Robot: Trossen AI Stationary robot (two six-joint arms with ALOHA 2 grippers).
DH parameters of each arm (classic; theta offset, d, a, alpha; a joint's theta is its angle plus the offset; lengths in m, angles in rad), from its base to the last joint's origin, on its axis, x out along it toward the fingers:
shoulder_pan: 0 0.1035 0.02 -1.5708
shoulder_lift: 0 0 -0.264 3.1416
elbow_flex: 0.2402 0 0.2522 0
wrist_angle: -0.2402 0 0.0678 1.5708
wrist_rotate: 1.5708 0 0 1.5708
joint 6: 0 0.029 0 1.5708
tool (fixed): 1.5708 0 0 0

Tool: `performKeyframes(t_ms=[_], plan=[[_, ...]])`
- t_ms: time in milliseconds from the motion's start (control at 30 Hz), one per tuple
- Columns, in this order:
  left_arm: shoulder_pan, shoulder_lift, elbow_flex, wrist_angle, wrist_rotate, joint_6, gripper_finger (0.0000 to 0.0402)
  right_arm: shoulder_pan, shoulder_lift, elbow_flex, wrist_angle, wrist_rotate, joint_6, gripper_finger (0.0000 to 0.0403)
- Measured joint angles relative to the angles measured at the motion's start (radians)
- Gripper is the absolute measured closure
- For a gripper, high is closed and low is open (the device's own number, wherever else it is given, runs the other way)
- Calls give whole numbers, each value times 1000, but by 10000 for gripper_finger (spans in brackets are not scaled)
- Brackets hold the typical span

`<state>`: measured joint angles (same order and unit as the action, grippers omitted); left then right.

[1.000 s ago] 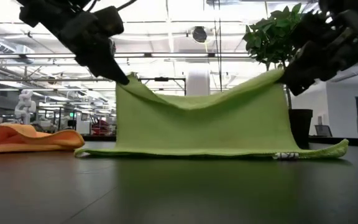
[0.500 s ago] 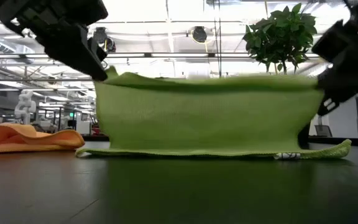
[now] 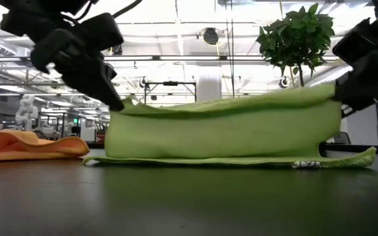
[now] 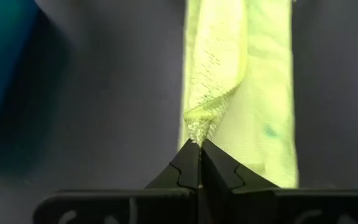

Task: Fold microfiber towels
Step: Fold the green microfiber cloth

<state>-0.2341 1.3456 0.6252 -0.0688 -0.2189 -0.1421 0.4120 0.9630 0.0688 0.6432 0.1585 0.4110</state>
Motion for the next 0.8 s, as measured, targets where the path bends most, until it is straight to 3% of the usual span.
performKeyframes(t_ms=[333, 500, 800], plan=[[140, -6, 8, 15, 0, 165, 398, -71, -18, 31, -11, -6, -62, 403], [193, -6, 54, 11, -5, 259, 394, -128, -37, 68, -122, -4, -99, 403], [268, -7, 127, -14, -110, 395, 398, -266, -107, 155, -305, 1, -193, 403]])
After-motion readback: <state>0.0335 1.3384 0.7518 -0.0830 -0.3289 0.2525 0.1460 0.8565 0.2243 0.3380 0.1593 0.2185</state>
